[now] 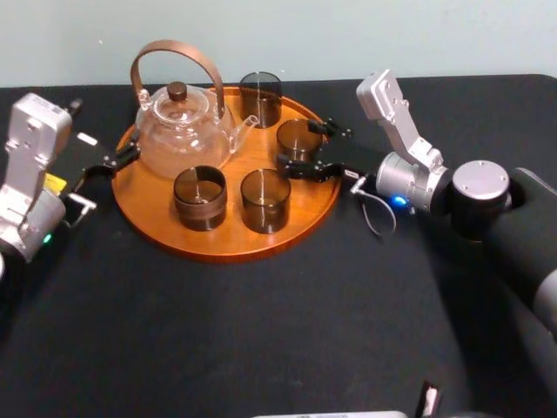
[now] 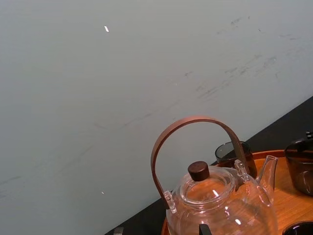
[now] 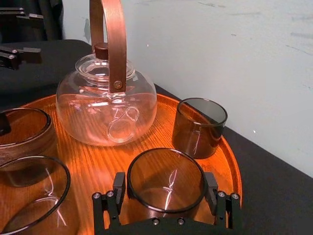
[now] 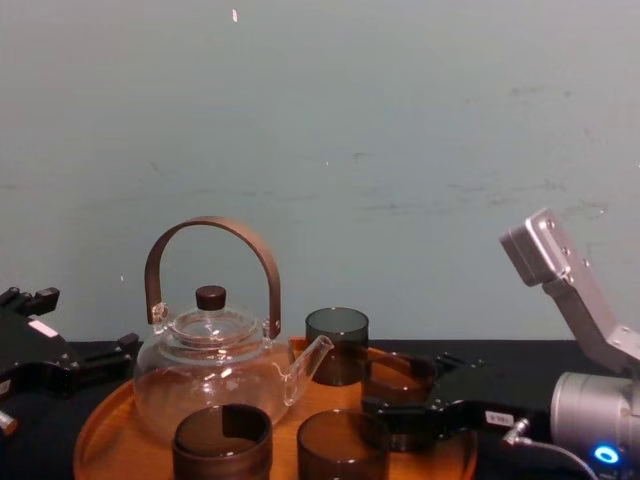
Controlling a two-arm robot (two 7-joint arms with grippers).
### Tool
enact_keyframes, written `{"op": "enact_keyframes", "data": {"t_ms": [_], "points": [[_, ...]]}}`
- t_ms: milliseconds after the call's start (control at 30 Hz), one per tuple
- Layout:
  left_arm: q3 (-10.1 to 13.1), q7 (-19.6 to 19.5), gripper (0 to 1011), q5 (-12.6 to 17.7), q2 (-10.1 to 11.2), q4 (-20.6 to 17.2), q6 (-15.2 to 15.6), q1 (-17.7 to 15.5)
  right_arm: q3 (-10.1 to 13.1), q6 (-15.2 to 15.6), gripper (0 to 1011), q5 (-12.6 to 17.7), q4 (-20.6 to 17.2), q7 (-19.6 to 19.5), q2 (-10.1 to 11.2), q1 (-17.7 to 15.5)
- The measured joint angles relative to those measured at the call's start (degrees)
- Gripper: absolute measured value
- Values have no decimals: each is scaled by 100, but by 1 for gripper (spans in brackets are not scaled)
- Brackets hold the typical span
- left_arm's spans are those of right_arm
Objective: Pick up the glass from the table and place it on the tray.
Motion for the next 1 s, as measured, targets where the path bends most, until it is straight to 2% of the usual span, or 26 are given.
{"op": "enact_keyframes", "data": {"t_ms": [400, 633, 1000], "points": [[0, 0, 1001, 0, 0, 0, 0, 0, 42, 434, 1002, 140, -935, -4, 312, -493], [0, 0, 1001, 0, 0, 0, 0, 0, 39, 562, 1002, 239, -1313, -33, 472, -733], [0, 0, 1001, 0, 0, 0, 0, 0, 14, 653, 1002, 360, -1681, -82, 675, -987]]}}
